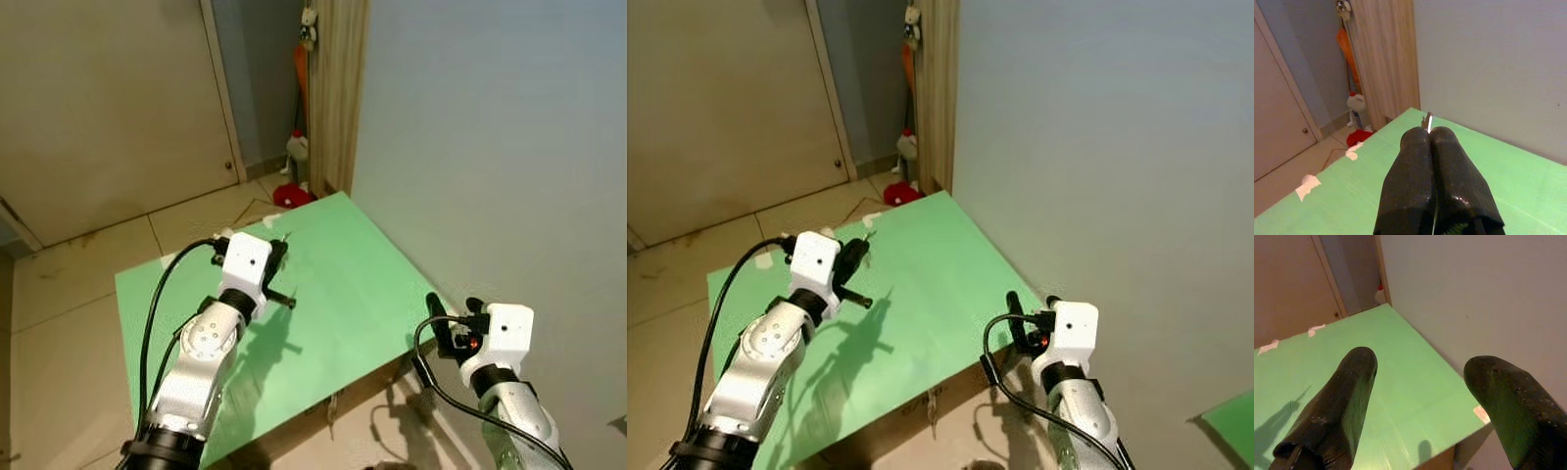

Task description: Hang keys on a hook

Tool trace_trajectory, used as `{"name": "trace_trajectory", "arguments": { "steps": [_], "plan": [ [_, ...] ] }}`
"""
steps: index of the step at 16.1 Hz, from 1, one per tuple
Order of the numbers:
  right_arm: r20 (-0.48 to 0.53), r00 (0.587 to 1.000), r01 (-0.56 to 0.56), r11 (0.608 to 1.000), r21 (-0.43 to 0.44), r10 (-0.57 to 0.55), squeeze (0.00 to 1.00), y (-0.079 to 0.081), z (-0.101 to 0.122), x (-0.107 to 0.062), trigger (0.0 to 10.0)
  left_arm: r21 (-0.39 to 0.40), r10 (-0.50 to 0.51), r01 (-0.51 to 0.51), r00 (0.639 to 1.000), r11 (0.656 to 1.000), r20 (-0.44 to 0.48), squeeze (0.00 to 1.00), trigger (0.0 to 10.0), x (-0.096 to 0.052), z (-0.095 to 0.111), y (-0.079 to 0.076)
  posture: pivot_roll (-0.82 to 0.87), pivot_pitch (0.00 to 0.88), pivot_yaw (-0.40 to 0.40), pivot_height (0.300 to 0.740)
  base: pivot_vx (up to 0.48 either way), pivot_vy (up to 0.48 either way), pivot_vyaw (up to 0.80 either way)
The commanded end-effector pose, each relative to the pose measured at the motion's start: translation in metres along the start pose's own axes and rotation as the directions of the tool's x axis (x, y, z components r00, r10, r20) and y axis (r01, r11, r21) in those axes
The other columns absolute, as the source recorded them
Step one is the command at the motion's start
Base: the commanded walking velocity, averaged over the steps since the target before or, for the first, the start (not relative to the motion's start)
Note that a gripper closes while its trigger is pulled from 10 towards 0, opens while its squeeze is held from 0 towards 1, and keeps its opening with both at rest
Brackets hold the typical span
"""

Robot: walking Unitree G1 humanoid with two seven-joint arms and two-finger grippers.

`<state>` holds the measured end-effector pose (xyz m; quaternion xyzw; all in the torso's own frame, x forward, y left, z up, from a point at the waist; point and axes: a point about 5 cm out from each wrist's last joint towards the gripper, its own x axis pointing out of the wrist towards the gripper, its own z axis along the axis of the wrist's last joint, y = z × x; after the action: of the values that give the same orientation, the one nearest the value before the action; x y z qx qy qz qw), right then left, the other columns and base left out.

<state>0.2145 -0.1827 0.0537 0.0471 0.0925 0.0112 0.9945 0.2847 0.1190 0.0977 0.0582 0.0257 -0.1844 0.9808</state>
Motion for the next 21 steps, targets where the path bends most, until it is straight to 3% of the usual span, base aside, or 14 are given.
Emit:
{"name": "trace_trajectory", "arguments": {
  "steps": [1, 11, 14, 18, 21],
  "plan": [
    [-0.003, 1.000, 0.001, 1.000, -0.007, -0.001, 0.00, 0.000, 0.001, -0.001, 10.0, -0.006, 0.003, -0.003, 1.000, 1.000, -0.018, 0.00, 10.0, 0.000, -0.003, 0.001, -0.18, 0.000, 0.040, 0.740, -0.465, 0.000, 0.00],
    [-0.018, 1.000, -0.004, 1.000, -0.007, 0.004, 0.00, 0.002, -0.003, -0.002, 10.0, -0.018, 0.005, -0.005, 1.000, 1.000, -0.011, 0.00, 10.0, 0.002, -0.002, 0.004, -0.19, 0.000, 0.043, 0.740, -0.383, 0.000, 0.00],
    [-0.039, 0.999, -0.009, 1.000, -0.020, 0.008, 0.00, 0.003, -0.005, -0.002, 10.0, -0.003, 0.002, -0.002, 1.000, 1.000, 0.010, 0.00, 10.0, 0.004, 0.000, 0.005, -0.19, 0.000, 0.043, 0.740, 0.000, 0.000, 0.00],
    [-0.036, 0.999, -0.021, 0.999, -0.036, 0.019, 0.00, 0.002, -0.005, -0.001, 10.0, 0.045, -0.046, 0.047, 0.999, 0.998, -0.018, 0.00, 10.0, 0.009, -0.004, 0.004, -0.20, 0.000, 0.051, 0.740, 0.000, 0.000, -0.66],
    [-0.035, 0.999, -0.018, 0.999, -0.037, 0.017, 0.00, 0.001, -0.006, 0.000, 10.0, 0.034, -0.065, 0.065, 0.998, 0.997, -0.014, 0.00, 10.0, 0.012, -0.003, 0.006, -0.20, 0.000, 0.057, 0.740, 0.000, 0.000, -0.66]
  ]
}}
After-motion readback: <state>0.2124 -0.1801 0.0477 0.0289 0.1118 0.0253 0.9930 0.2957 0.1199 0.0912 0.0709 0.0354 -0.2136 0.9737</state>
